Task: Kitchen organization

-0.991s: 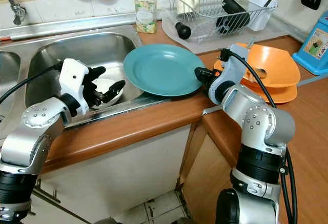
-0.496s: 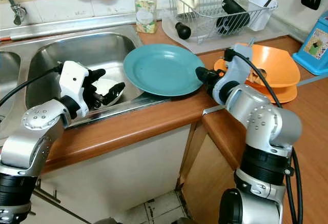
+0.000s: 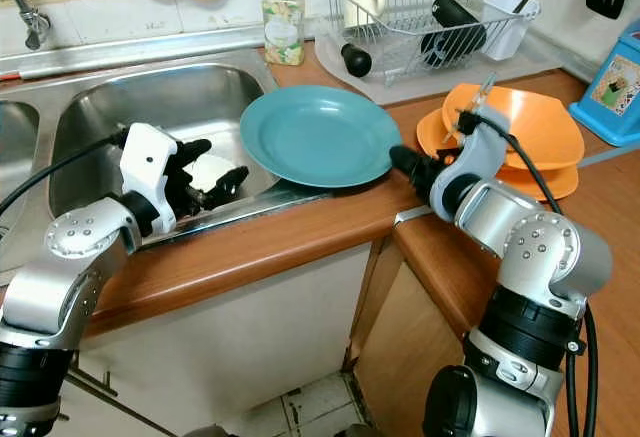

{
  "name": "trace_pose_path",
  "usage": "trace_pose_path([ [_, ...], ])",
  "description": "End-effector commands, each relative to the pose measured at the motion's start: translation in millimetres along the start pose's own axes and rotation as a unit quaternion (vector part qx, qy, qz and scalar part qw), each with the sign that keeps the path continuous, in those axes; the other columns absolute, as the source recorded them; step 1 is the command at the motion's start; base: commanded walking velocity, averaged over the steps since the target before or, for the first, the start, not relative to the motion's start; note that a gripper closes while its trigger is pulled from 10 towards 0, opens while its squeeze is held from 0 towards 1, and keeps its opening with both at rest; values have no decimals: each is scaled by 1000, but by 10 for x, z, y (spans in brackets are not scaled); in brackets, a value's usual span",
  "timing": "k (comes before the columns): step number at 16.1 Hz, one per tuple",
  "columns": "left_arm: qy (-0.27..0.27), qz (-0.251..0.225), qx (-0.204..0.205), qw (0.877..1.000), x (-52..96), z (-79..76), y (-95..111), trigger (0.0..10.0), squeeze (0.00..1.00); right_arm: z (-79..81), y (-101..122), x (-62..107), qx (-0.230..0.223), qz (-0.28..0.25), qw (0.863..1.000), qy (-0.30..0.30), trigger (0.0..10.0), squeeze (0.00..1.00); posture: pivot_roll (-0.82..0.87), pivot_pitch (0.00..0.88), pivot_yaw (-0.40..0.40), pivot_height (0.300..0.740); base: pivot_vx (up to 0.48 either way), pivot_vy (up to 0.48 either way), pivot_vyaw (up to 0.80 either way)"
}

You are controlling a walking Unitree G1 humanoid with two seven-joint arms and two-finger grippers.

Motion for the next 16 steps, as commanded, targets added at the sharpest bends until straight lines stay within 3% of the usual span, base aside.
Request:
trace_pose_path([
  [1,-5,-3,-6,1000,13,-22,40,10000,0,-3,-71,-15,-11,19,1000,3,10000,0,-78,0,-3,740,0,0,0],
  [12,-6,-1,-5,1000,12,-29,34,10000,0,217,-217,-260,-80,39,994,69,10000,0,-67,0,-6,740,0,0,0],
  [14,-6,-1,-5,1000,16,-30,30,10000,0,236,-197,-284,-97,26,992,78,157,0,-65,0,-8,740,0,0,0],
  [16,-7,0,-5,1000,17,-29,30,10000,0,235,-177,-307,-111,15,990,80,0,0,-65,0,-8,740,0,0,0],
])
Point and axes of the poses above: a point about 5 cm out from each wrist's last joint towards the gripper, its own x axis pointing back from the gripper into the wrist, its own y axis along the axis of the wrist's last joint, z = x × y, the point moved 4 cm from there along -x, pointing out of the wrist towards the gripper, and after that the axes turned 9 degrees about x, right-handed, at the moved point
